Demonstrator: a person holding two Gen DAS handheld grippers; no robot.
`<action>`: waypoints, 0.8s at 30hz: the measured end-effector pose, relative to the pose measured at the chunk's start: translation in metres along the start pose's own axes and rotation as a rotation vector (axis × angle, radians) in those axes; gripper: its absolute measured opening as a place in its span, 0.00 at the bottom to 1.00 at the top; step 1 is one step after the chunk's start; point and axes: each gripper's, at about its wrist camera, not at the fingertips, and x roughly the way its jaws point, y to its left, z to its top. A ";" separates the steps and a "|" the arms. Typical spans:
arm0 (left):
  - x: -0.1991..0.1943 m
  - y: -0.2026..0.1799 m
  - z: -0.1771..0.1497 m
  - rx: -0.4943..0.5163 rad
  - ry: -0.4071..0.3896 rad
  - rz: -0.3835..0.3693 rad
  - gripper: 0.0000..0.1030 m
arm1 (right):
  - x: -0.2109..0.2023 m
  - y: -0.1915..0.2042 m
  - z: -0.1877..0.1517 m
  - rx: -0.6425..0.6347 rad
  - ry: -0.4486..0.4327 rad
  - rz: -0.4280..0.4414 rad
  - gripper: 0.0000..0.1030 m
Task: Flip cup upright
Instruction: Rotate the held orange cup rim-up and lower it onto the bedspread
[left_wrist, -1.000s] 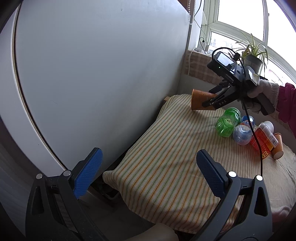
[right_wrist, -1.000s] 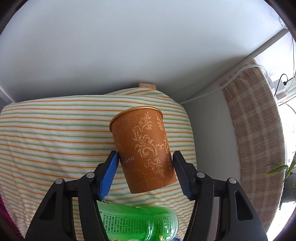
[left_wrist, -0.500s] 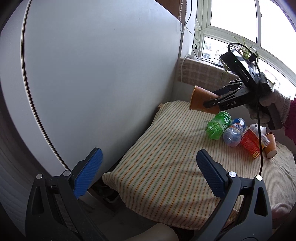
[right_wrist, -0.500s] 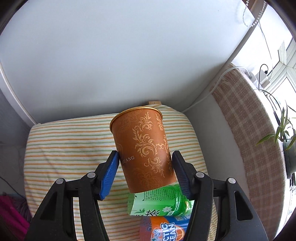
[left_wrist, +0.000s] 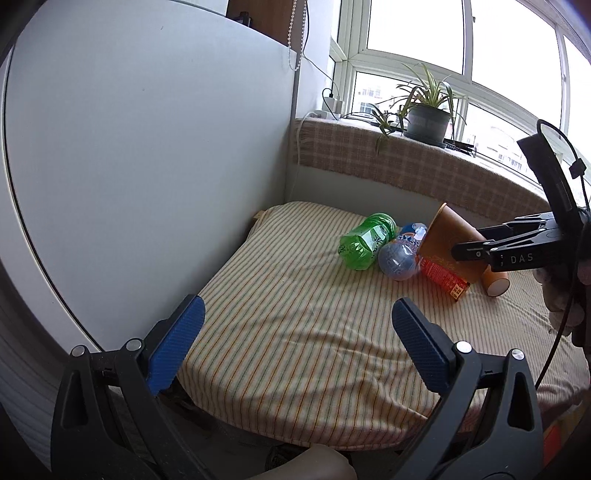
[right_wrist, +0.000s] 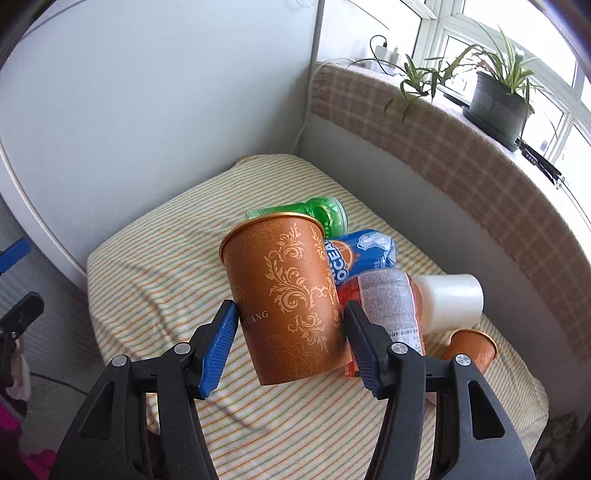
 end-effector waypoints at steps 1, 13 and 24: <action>0.000 -0.006 -0.001 0.011 0.003 -0.010 1.00 | -0.004 -0.007 -0.012 0.043 0.011 -0.020 0.57; 0.022 -0.085 -0.019 0.132 0.098 -0.143 1.00 | -0.027 -0.057 -0.109 0.353 0.024 -0.148 0.57; 0.046 -0.139 -0.024 0.182 0.183 -0.225 1.00 | -0.021 -0.094 -0.154 0.552 0.015 -0.199 0.57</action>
